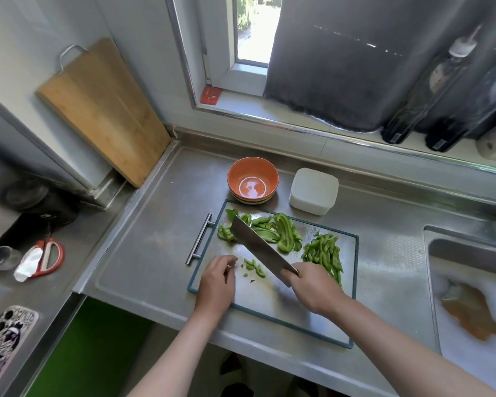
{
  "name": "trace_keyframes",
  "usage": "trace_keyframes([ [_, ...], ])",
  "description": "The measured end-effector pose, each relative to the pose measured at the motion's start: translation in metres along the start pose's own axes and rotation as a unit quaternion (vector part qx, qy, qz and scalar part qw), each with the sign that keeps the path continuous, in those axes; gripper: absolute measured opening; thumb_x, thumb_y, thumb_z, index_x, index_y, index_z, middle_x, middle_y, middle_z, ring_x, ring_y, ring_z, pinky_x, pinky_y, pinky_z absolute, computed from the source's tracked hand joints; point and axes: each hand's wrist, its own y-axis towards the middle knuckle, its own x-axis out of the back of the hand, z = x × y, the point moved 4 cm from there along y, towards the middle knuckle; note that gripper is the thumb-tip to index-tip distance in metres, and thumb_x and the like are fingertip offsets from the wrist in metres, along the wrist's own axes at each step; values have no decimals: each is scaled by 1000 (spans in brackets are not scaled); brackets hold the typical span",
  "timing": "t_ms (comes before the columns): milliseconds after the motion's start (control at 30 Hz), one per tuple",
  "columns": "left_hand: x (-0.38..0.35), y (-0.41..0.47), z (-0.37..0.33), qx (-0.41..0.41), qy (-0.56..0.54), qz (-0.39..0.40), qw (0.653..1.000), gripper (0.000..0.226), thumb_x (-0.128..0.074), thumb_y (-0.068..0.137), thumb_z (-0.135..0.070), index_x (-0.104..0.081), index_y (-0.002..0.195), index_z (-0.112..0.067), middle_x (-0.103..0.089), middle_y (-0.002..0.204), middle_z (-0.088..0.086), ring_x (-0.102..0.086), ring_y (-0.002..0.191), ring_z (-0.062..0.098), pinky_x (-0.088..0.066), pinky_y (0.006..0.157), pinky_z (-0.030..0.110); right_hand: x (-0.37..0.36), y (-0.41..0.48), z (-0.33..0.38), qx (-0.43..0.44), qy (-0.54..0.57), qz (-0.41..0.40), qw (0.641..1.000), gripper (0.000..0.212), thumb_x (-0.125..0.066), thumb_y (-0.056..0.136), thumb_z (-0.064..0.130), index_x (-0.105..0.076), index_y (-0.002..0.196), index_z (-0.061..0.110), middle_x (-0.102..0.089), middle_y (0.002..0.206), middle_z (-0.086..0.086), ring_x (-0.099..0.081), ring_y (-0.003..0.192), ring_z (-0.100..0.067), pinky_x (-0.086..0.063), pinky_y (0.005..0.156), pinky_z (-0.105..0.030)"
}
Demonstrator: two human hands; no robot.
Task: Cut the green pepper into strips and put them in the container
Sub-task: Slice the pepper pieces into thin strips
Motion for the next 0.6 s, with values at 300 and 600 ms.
trace_keyframes([
  [300, -47, 19, -40, 11, 77, 176, 981, 34, -63, 91, -11, -65, 125, -12, -57, 123, 3, -56, 115, 21, -33, 88, 11, 21, -19, -16, 29, -90, -100, 990, 36, -42, 105, 39, -54, 77, 20, -60, 68, 4, -54, 64, -18, -36, 55, -33],
  [600, -14, 32, -45, 148, -124, 82, 978, 29, -53, 97, -3, -67, 96, -29, -71, 93, -6, -64, 65, 4, -50, 54, 17, 51, -47, -44, 125, -294, -226, 920, 19, -67, 81, 26, -65, 97, 37, -58, 64, 7, -47, 53, -20, -34, 43, -29],
])
